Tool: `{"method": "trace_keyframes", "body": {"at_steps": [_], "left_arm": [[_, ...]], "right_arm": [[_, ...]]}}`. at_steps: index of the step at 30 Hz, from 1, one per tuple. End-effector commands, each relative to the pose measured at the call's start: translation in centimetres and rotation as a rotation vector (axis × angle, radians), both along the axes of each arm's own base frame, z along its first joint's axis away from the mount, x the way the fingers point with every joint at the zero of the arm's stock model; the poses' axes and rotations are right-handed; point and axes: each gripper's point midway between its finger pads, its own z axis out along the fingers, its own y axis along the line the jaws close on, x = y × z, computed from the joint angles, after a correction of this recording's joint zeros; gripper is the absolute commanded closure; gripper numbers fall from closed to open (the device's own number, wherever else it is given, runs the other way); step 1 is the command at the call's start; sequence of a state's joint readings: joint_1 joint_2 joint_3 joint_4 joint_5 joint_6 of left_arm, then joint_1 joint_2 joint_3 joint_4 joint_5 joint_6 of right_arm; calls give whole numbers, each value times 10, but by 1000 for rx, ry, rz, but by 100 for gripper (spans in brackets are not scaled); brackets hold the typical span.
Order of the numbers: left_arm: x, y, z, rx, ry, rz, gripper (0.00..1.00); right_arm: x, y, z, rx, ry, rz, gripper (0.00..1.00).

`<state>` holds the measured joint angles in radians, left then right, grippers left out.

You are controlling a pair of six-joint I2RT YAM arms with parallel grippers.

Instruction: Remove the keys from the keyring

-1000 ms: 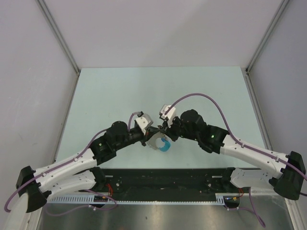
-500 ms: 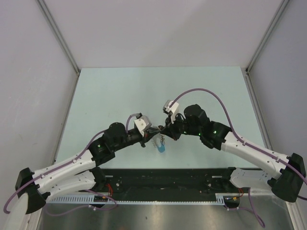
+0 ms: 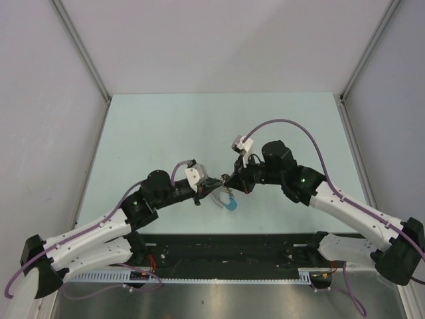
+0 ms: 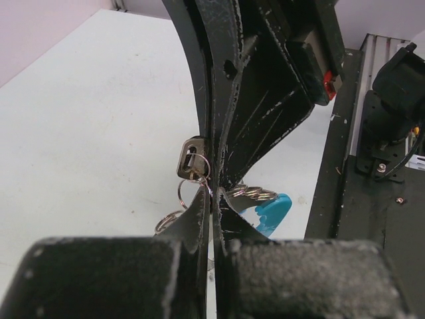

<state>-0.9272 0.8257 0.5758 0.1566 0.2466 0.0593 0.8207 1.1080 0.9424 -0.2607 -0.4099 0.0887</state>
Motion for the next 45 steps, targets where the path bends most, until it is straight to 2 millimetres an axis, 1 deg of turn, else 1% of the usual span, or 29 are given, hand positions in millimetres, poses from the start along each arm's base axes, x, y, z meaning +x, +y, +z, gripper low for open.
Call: {"method": "trace_keyframes", "body": {"at_steps": [1, 8, 12, 13, 17, 22, 25, 31, 33, 35, 40, 41, 45], "left_arm": [[-23, -7, 19, -29, -54, -140, 100], [-29, -9, 18, -34, -38, -176, 99], [-30, -9, 19, -39, -41, -174, 100], [-30, -7, 23, -52, -51, -171, 100], [-28, -4, 30, -82, -67, -143, 100], [-20, 2, 42, -132, -59, -78, 100], [-18, 4, 50, -168, -61, -53, 99], [-21, 3, 65, -260, -21, -59, 100], [-21, 2, 69, -286, -4, -60, 100], [-19, 3, 69, -297, 7, -46, 100], [-12, 8, 68, -296, 9, 6, 99], [-10, 10, 66, -297, 12, 19, 100], [-8, 18, 74, -357, 10, 45, 100]], "right_arm": [[22, -7, 34, 104, -65, -80, 100], [28, -13, 31, 116, -45, -105, 100], [32, -18, 30, 117, -41, -123, 100], [33, -20, 28, 115, -37, -129, 100], [33, -22, 28, 123, -32, -132, 100], [24, -22, 24, 140, -23, -104, 100], [22, -24, 18, 134, -21, -103, 100], [6, -17, 22, 160, -54, -32, 100], [3, -16, 21, 156, -70, -27, 100], [-1, -15, 22, 160, -84, -18, 100], [-1, -18, 28, 170, -117, -43, 100], [-2, -20, 32, 180, -131, -47, 100], [-1, -22, 36, 192, -146, -59, 100]]}}
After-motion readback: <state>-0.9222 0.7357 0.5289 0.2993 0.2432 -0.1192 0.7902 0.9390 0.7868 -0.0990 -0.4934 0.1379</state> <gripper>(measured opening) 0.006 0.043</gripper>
